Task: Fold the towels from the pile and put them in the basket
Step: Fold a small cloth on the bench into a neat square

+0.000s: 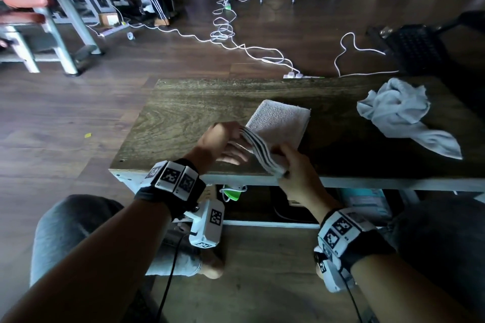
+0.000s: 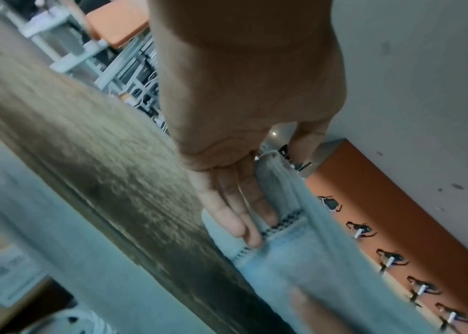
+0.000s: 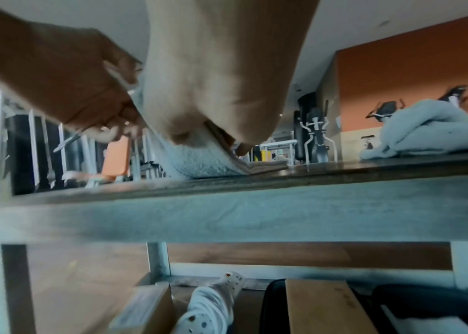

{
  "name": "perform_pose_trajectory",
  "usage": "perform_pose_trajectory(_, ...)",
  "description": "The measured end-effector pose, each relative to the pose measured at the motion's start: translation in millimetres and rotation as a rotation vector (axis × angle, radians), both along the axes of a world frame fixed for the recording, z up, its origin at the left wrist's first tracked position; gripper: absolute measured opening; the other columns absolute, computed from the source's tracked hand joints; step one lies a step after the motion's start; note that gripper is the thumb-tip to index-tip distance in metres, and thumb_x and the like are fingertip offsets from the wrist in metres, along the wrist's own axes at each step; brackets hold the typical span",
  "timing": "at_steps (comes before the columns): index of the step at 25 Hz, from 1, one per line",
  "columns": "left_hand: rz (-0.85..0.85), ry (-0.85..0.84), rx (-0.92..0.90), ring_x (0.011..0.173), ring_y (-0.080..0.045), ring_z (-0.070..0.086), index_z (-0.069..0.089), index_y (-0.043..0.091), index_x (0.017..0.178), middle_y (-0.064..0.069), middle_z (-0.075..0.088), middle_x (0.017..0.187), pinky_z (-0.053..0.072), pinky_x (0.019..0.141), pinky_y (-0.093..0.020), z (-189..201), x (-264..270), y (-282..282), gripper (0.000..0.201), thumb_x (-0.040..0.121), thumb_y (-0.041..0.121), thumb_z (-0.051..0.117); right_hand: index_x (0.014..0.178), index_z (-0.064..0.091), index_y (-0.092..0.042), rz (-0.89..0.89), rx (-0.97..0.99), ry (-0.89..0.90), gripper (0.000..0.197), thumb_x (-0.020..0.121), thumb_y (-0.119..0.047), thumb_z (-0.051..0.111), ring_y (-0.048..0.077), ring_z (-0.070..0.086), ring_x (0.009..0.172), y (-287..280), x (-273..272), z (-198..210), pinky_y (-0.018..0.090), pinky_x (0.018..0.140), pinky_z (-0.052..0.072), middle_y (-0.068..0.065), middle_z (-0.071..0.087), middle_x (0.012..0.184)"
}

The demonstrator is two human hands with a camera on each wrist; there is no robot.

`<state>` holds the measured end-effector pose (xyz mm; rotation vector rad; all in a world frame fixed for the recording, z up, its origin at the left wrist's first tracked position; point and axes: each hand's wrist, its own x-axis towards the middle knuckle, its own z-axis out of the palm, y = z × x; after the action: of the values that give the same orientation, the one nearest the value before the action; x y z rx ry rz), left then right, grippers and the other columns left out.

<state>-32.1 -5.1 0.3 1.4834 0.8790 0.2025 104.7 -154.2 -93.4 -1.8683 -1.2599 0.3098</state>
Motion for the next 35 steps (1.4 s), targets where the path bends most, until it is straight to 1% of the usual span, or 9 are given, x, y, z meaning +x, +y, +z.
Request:
perform_pose_trajectory(3, -0.097, 0.092, 0.347, 0.067, -0.025, 0.066, 0.062, 0.002, 0.115, -0.012, 0.067, 0.086, 0.059, 0.067, -0.043, -11.4, -8.3, 17.3, 0.046, 0.076, 0.026, 0.058, 0.108, 0.062, -0.022, -0.07, 0.064, 0.291, 0.013, 0.095, -0.02, 0.062, 0.004, 0.064, 0.075, -0.1, 4.3, 17.0, 0.028, 0.064, 0.051, -0.004, 0.068, 0.087)
perform_pose_trajectory(6, -0.164, 0.303, 0.616, 0.088, -0.019, 0.068, 0.069, 0.02, 0.104, -0.002, 0.07, 0.098, 0.057, 0.079, -0.038, -41.2, -10.5, 29.8, 0.06, 0.058, 0.058, 0.066, 0.111, 0.066, -0.025, 0.016, 0.069, 0.373, 0.015, 0.097, -0.023, 0.06, -0.003, 0.064, 0.086, -3.7, 6.9, 36.9, 0.017, 0.071, 0.051, -0.008, 0.071, 0.095)
perform_pose_trajectory(10, -0.02, 0.113, 0.552, 0.072, -0.006, 0.062, 0.07, 0.021, 0.092, 0.006, 0.069, 0.082, 0.051, 0.068, -0.025, -42.1, -6.5, 15.9, 0.013, 0.082, 0.029, 0.073, 0.116, 0.066, -0.019, -0.098, 0.03, 0.414, 0.029, 0.091, -0.035, 0.066, 0.011, 0.068, 0.096, 7.5, 15.6, 40.6, 0.035, 0.082, 0.058, -0.002, 0.072, 0.104)
perform_pose_trajectory(13, 0.02, 0.228, 0.61, 0.059, -0.01, 0.054, 0.064, 0.012, 0.083, -0.001, 0.063, 0.071, 0.043, 0.052, -0.023, -53.9, -1.5, 11.6, 0.02, 0.085, 0.032, 0.068, 0.114, 0.066, -0.019, -0.132, -0.186, 0.457, 0.037, 0.085, -0.041, 0.072, 0.014, 0.068, 0.092, 12.2, 19.3, 33.2, 0.036, 0.08, 0.059, 0.0, 0.071, 0.101)
perform_pose_trajectory(15, 0.031, 0.278, 0.58, 0.058, -0.013, 0.051, 0.061, 0.012, 0.077, -0.001, 0.06, 0.068, 0.039, 0.049, -0.022, -58.5, 3.8, 13.3, 0.022, 0.085, 0.031, 0.067, 0.106, 0.066, -0.016, -0.15, -0.261, 0.394, 0.026, 0.087, -0.034, 0.069, 0.017, 0.068, 0.082, 13.7, 19.7, 29.9, 0.034, 0.068, 0.055, 0.004, 0.071, 0.093)
perform_pose_trajectory(19, 0.082, 0.204, 0.64, 0.071, -0.022, 0.056, 0.062, 0.005, 0.091, -0.006, 0.061, 0.078, 0.039, 0.058, -0.026, -52.8, 22.7, 18.1, 0.025, 0.088, 0.03, 0.061, 0.114, 0.059, -0.019, -0.237, -0.155, 0.462, 0.022, 0.094, -0.029, 0.059, 0.02, 0.067, 0.089, 24.9, 27.0, 27.0, 0.043, 0.073, 0.059, 0.002, 0.066, 0.103)
perform_pose_trajectory(22, 0.064, 0.141, 0.721, 0.066, -0.021, 0.055, 0.058, 0.009, 0.096, -0.002, 0.06, 0.074, 0.037, 0.054, -0.026, -55.7, 38.6, 24.2, 0.022, 0.092, 0.03, 0.057, 0.118, 0.053, -0.02, -0.329, -0.116, 0.448, 0.02, 0.1, -0.028, 0.052, 0.013, 0.064, 0.084, 29.5, 31.8, 19.6, 0.029, 0.06, 0.054, -0.002, 0.062, 0.102)
perform_pose_trajectory(28, 0.053, 0.361, 0.82, 0.096, -0.044, 0.061, 0.049, 0.024, 0.121, -0.019, 0.067, 0.104, 0.04, 0.072, -0.038, -78.8, 59.0, 26.8, 0.034, 0.096, 0.045, 0.044, 0.1, 0.053, -0.01, -0.459, -0.129, 0.343, 0.024, 0.102, -0.033, 0.047, 0.009, 0.057, 0.065, 35.4, 36.3, 3.9, 0.02, 0.048, 0.036, 0.0, 0.059, 0.084)
perform_pose_trajectory(35, 0.04, 0.439, 0.863, 0.101, -0.042, 0.061, 0.046, 0.026, 0.122, -0.019, 0.065, 0.108, 0.042, 0.077, -0.043, -87.9, 74.7, 37.7, 0.039, 0.095, 0.053, 0.041, 0.1, 0.051, -0.011, -0.525, -0.154, 0.368, 0.019, 0.102, -0.029, 0.047, 0.008, 0.056, 0.068, 43.6, 45.8, 0.2, 0.018, 0.048, 0.037, 0.001, 0.059, 0.09)
